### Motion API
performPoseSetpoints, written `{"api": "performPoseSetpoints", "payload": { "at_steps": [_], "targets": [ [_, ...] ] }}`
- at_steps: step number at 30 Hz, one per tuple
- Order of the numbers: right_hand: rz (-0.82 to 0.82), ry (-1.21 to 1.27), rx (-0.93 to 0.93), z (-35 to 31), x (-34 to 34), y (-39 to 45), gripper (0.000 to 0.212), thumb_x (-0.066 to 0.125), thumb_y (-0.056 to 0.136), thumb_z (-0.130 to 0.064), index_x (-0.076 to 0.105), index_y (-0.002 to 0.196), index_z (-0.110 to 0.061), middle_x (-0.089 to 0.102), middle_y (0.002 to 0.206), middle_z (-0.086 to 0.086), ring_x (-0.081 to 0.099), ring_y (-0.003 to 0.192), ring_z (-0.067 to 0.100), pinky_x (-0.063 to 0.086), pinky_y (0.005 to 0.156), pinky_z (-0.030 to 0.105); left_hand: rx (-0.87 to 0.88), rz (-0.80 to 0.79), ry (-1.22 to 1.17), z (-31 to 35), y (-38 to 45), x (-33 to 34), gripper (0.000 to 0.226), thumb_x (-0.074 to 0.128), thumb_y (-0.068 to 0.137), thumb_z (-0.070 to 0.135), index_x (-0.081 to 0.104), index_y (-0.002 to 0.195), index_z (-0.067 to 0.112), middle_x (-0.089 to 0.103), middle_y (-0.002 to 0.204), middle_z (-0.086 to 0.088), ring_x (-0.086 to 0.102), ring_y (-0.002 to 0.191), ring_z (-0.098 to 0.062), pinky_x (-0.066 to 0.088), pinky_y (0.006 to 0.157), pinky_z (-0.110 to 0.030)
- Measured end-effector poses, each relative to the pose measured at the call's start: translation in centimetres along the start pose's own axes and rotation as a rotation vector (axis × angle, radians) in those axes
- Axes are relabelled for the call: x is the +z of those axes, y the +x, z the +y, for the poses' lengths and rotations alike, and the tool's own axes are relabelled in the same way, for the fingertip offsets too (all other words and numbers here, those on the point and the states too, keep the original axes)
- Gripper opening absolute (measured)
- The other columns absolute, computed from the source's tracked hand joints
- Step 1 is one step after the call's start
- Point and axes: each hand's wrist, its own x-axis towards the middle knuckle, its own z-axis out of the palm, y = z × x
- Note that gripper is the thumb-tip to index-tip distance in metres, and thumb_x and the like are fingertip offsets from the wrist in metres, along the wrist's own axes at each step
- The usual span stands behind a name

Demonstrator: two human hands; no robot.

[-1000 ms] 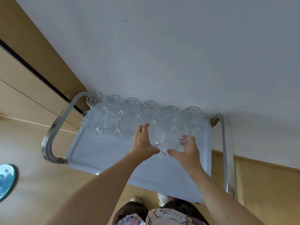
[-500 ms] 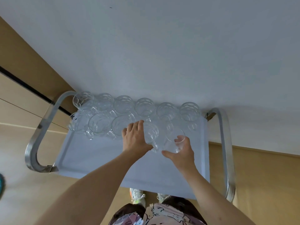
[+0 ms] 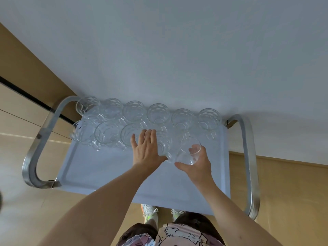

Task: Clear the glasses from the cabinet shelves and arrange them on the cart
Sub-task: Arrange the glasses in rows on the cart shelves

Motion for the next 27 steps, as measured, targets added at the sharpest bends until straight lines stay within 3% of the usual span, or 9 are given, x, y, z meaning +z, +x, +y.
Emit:
{"api": "performPoseSetpoints", "payload": {
  "at_steps": [4,9,15,19,23,27],
  "targets": [
    [-0.002,-0.008,-0.005,0.3,-0.1,0.1,0.08,0.096,0.059,-0.027,0.045,0.121,-0.036,0.055,0.114,-0.021,0.057,0.111,0.013,0.042,0.089,0.025,-0.026,0.003,-0.004,-0.2,0.2,0.3,0.121,0.067,0.064,0.083,0.018,0.15,0.014,0.032,0.155,-0.001,0.011,0.151,-0.024,-0.003,0.119,-0.059],
    [-0.019,-0.016,-0.012,0.4,-0.2,0.1,0.081,0.096,0.06,-0.029,0.043,0.121,-0.038,0.054,0.114,-0.022,0.056,0.11,0.012,0.042,0.086,0.021,-0.078,-0.038,0.052,-0.2,-0.1,1.0,0.125,0.049,0.071,0.091,0.003,0.156,0.011,0.017,0.162,-0.004,0.005,0.153,-0.03,-0.005,0.119,-0.063],
    [-0.051,-0.018,-0.028,0.6,-0.6,-0.1,0.081,0.096,0.06,-0.029,0.043,0.122,-0.037,0.056,0.116,-0.018,0.056,0.11,0.014,0.041,0.084,0.018,-0.071,-0.082,0.23,-0.3,0.0,1.0,0.118,0.036,0.08,0.089,-0.015,0.157,0.015,0.007,0.166,-0.002,0.001,0.153,-0.034,-0.004,0.118,-0.066],
    [-0.069,-0.023,-0.051,0.8,-0.9,0.2,0.081,0.096,0.059,-0.029,0.045,0.122,-0.035,0.057,0.117,-0.016,0.057,0.11,0.013,0.041,0.082,0.017,-0.08,-0.064,0.224,0.1,0.0,0.9,0.114,0.039,0.083,0.085,-0.012,0.158,0.017,0.009,0.165,-0.002,0.007,0.152,-0.032,0.001,0.121,-0.063],
    [-0.091,-0.036,-0.078,0.6,-1.1,0.3,0.082,0.097,0.059,-0.029,0.045,0.121,-0.035,0.057,0.115,-0.017,0.057,0.108,0.012,0.039,0.078,0.012,-0.082,-0.08,0.096,0.3,-0.5,0.8,0.116,0.052,0.083,0.08,-0.014,0.157,0.02,-0.002,0.168,-0.003,-0.005,0.154,-0.033,-0.002,0.123,-0.058],
    [-0.119,-0.026,-0.105,0.3,-0.8,-0.1,0.082,0.097,0.059,-0.029,0.045,0.123,-0.033,0.057,0.119,-0.013,0.056,0.111,0.013,0.042,0.087,0.021,-0.044,-0.005,-0.028,0.1,-2.2,0.2,0.112,0.063,0.083,0.068,-0.009,0.157,0.025,-0.003,0.168,0.0,-0.008,0.155,-0.029,-0.002,0.125,-0.053]
  ]
}}
